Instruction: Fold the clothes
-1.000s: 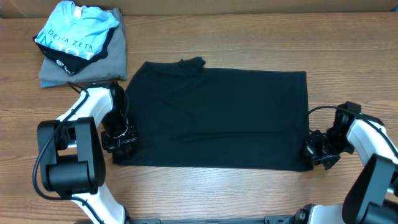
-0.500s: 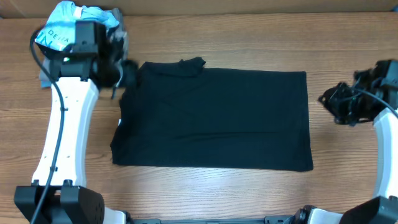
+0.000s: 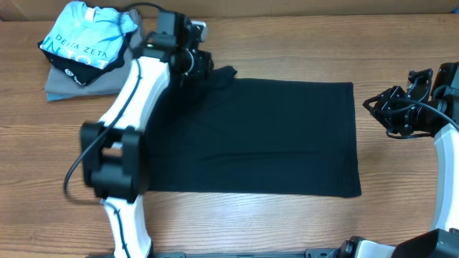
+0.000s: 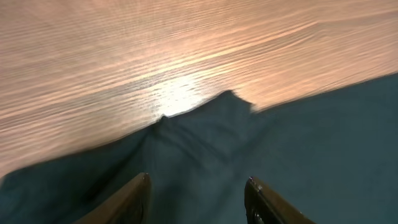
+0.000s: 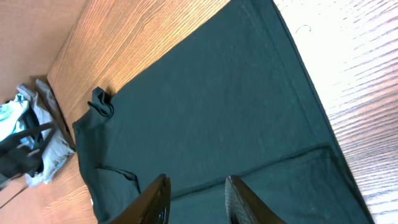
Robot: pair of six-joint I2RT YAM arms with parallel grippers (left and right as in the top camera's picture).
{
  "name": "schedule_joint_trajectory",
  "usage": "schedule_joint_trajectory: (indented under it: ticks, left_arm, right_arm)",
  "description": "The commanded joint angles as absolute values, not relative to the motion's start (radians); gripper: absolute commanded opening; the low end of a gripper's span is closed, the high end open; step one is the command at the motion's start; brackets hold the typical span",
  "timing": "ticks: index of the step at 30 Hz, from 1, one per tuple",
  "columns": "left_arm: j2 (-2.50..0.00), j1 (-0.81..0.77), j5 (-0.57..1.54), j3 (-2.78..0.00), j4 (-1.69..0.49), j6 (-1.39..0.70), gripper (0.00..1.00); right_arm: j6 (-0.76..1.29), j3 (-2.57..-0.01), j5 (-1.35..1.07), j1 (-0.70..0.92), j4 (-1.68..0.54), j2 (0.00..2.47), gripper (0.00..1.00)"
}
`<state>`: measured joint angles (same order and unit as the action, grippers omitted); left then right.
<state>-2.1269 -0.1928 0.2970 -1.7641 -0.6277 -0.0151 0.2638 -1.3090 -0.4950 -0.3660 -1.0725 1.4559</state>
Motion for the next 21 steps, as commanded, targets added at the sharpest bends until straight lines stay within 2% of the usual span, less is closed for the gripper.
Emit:
schedule_joint_trajectory:
  ticks: [1,5,9,15,16,19,21]
  left_arm:
    - [-2.234,-0.2,0.315,-1.804,-0.579,0.002,0.54]
    - [-2.302,-0.207,0.323,-1.804,-0.522,0.001,0.59]
    - [-2.336,-0.215,0.32,-1.804,-0.492,0.001,0.59]
    - [-2.343,-0.217,0.287,-1.804,-0.472,0.001,0.42]
    - [-2.343,-0.217,0.285,-1.804,-0.46,0.001,0.42]
    - [-2.343,-0.217,0.277,-1.804,-0.434,0.001,0.6]
    - [-2.347,-0.217,0.249,-1.804,-0.418,0.001,0.61]
  right_arm:
    - [0.253,-1.329,-0.506,-0.364,-1.077,1.444,0.33]
    - [0.253,-1.329,-0.484,-0.364,-1.08,1.444,0.33]
    - [0.253,-1.329,-0.483,-0.364,-1.08,1.444,0.33]
    - [0.254,-1.329,-0.48,-0.364,-1.08,1.449,0.33]
    - [0.254,-1.329,-0.48,-0.364,-1.08,1.449,0.33]
    - [0.253,-1.329,-0.48,-0.364,-1.08,1.449,0.33]
    - [0.254,-1.329,-0.48,-0.364,-1.08,1.449,0.33]
